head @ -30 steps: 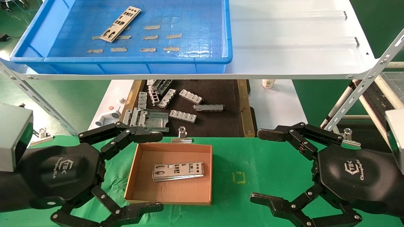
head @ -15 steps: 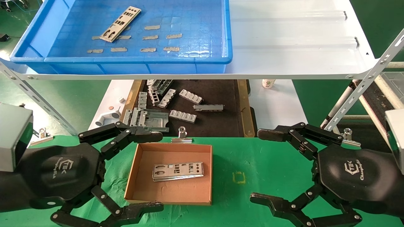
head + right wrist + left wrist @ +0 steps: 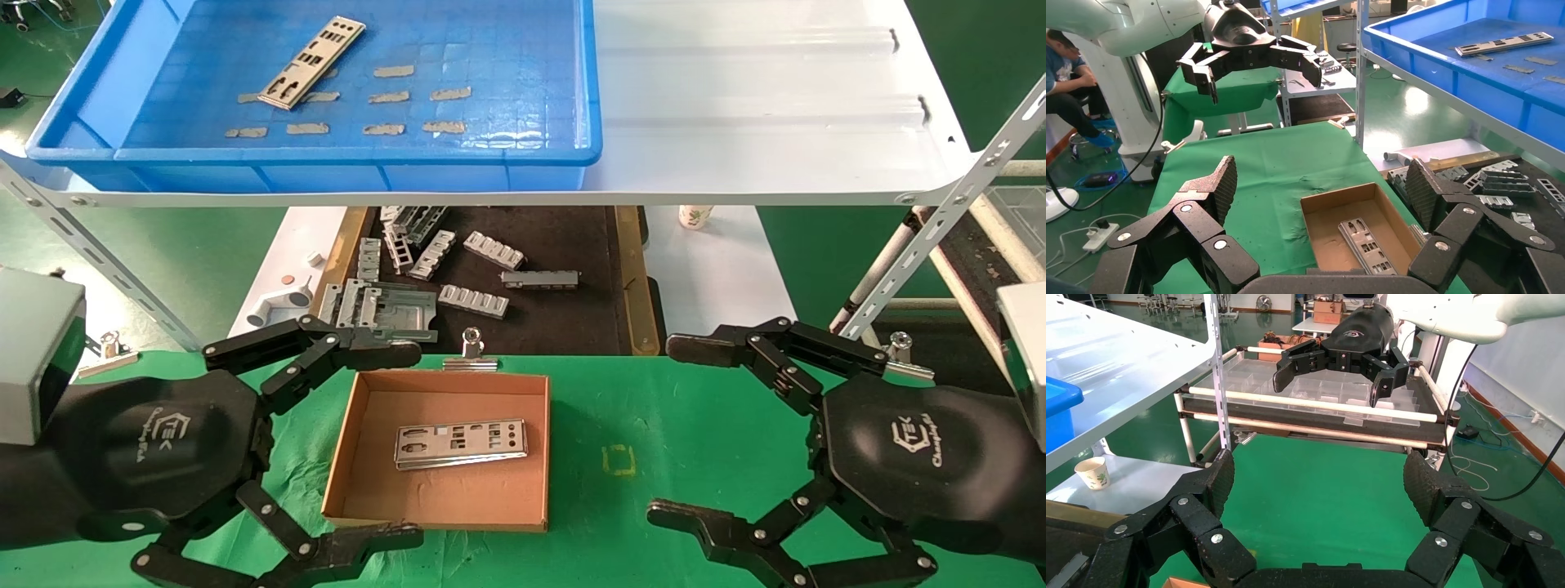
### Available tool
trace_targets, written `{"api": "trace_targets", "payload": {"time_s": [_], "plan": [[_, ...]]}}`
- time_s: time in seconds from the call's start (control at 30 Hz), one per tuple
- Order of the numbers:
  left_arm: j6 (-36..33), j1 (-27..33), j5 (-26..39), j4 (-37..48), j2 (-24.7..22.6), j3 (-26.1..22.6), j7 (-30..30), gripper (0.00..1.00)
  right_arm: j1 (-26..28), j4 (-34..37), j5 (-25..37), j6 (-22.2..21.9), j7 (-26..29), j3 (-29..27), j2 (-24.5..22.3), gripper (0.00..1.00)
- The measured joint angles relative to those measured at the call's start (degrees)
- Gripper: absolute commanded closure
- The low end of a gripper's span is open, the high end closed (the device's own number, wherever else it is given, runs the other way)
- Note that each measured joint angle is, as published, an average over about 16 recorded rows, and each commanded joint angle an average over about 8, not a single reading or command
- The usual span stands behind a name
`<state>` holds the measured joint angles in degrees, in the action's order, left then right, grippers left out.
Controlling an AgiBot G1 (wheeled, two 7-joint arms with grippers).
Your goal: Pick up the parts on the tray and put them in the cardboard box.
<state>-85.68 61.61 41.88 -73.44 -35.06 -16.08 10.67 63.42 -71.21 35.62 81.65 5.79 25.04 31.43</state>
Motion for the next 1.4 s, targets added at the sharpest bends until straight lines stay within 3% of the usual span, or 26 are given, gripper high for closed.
{"api": "trace_targets", "payload": {"time_s": [1.4], "plan": [[0.0,0.0,0.0,0.0,0.0,0.0,0.0,0.0,0.0,0.0,0.0,0.0,0.0,0.0,0.0,0.0]]}}
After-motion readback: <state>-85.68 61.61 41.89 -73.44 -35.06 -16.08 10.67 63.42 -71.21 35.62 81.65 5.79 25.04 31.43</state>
